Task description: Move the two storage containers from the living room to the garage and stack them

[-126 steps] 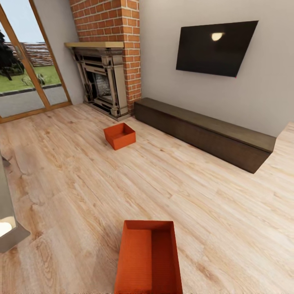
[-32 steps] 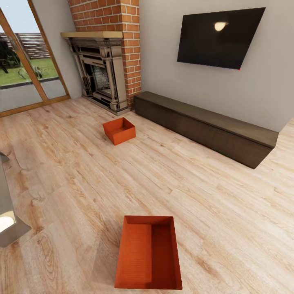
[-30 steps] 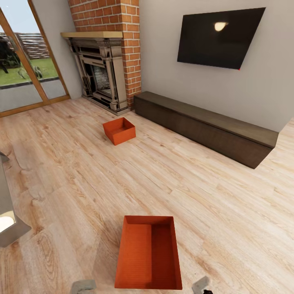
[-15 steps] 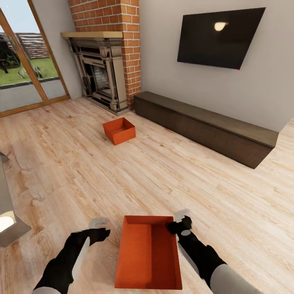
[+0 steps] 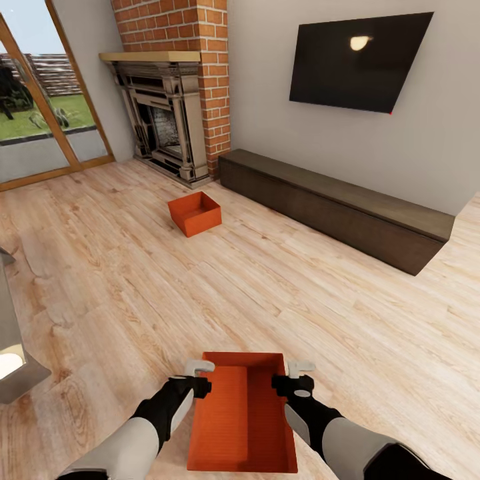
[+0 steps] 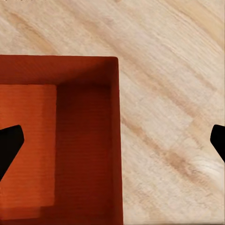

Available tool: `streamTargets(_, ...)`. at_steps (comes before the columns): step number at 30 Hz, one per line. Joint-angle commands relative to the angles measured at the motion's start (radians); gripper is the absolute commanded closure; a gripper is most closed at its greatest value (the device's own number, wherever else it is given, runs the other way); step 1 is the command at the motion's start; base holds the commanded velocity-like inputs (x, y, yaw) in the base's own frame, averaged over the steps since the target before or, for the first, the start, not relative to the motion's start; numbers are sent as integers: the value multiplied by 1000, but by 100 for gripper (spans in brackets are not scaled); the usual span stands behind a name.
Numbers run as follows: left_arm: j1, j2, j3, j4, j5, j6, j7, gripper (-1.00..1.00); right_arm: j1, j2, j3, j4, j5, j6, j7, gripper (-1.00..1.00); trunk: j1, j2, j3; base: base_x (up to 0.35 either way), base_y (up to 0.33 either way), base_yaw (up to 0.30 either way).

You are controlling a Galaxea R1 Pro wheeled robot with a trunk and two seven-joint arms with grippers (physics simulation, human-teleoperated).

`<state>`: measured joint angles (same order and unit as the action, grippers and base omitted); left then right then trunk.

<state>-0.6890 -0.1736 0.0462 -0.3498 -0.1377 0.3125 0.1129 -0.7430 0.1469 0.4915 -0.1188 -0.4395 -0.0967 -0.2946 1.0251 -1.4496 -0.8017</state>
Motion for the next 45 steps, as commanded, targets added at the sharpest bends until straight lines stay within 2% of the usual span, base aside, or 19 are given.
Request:
streamTargets(1,-2,-1,5,3,-9,3,2,-100,-1,1,7,2,-12,-7,-3,-100,0,0,-1,0,0,0)
streamTargets(12,-4,5,8,12,-12,-8,4,-100,-1,-6,6,7,-17,-15,8,-100,0,0,-1,0,0,0)
streamTargets(16,-4,6,15,34,-5,-71,6,-100,-1,-7,8,43,-13,-19,13,-100,0,0,-1,0,0,0)
streamTargets(24,-4,6,20,87,8,-122,7,-100,5,-5,9,91,-9,-55,47,-100,0,0,-1,0,0,0)
streamTargets(31,-4,9,20,92,78,-141,6,-100,5,-3,9,94,-9,-58,49,-100,0,0,-1,0,0,0)
streamTargets(37,-4,11,19,95,95,-142,7,-100,15,0,10,97,-8,-60,50,-100,0,0,-1,0,0,0)
streamTargets(45,-4,13,16,93,94,-144,5,-100,17,-3,9,97,-7,-60,54,-100,0,0,-1,0,0,0)
